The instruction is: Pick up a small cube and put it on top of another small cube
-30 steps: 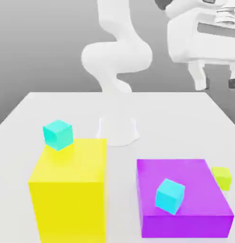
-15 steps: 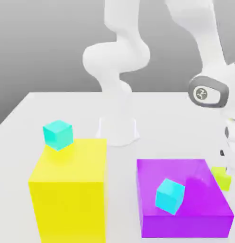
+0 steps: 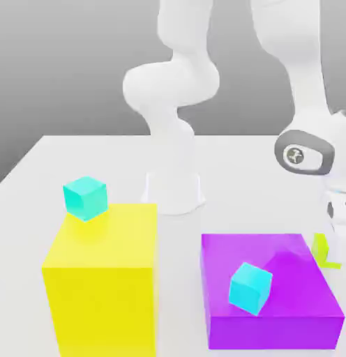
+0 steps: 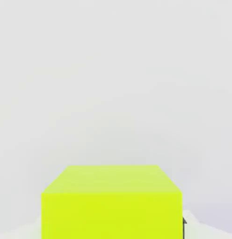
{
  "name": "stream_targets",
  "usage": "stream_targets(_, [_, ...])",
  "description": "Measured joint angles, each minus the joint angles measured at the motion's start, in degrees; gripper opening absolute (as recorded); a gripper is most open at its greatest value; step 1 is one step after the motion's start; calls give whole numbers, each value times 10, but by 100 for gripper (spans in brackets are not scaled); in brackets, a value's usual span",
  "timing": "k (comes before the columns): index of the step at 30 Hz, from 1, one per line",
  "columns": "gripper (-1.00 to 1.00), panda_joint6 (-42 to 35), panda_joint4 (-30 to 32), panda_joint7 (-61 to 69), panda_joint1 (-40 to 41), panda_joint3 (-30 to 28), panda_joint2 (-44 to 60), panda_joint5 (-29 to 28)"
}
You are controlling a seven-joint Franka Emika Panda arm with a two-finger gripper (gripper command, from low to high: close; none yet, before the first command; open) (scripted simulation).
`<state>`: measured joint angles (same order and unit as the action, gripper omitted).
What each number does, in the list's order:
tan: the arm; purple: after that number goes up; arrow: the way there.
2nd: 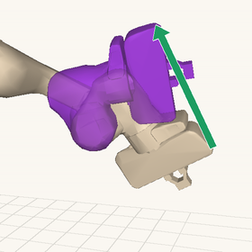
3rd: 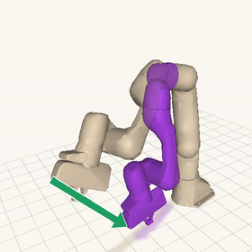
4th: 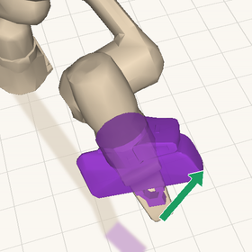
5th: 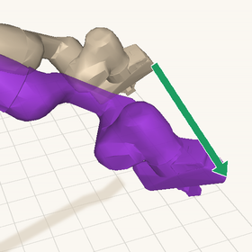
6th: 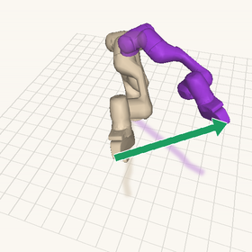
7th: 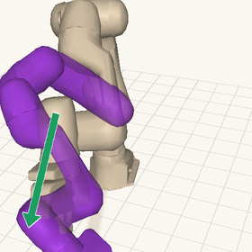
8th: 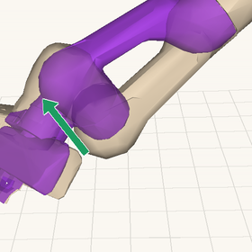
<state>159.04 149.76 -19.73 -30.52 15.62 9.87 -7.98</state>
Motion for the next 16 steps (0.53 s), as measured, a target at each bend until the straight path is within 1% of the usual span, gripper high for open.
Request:
stream_targets(2, [-100,-46,-13,-1,29,-24,-35,24])
stream_targets(5, [-100,-120,-38,-13,114,-64,-85,52])
stream_targets(8, [-100,-195,-64,-27,180,-96,-135,77])
stream_targets(9, [-100,-205,-69,-31,192,-103,-142,83])
stream_targets(10, [-100,-198,-69,-34,195,-105,-135,85])
stream_targets(12, [-100,-162,-62,-39,195,-108,-105,82])
stream_targets(13, [100,-140,-58,-41,197,-107,-88,80])
stream_targets(16, [100,-140,-58,-41,198,-107,-88,80])
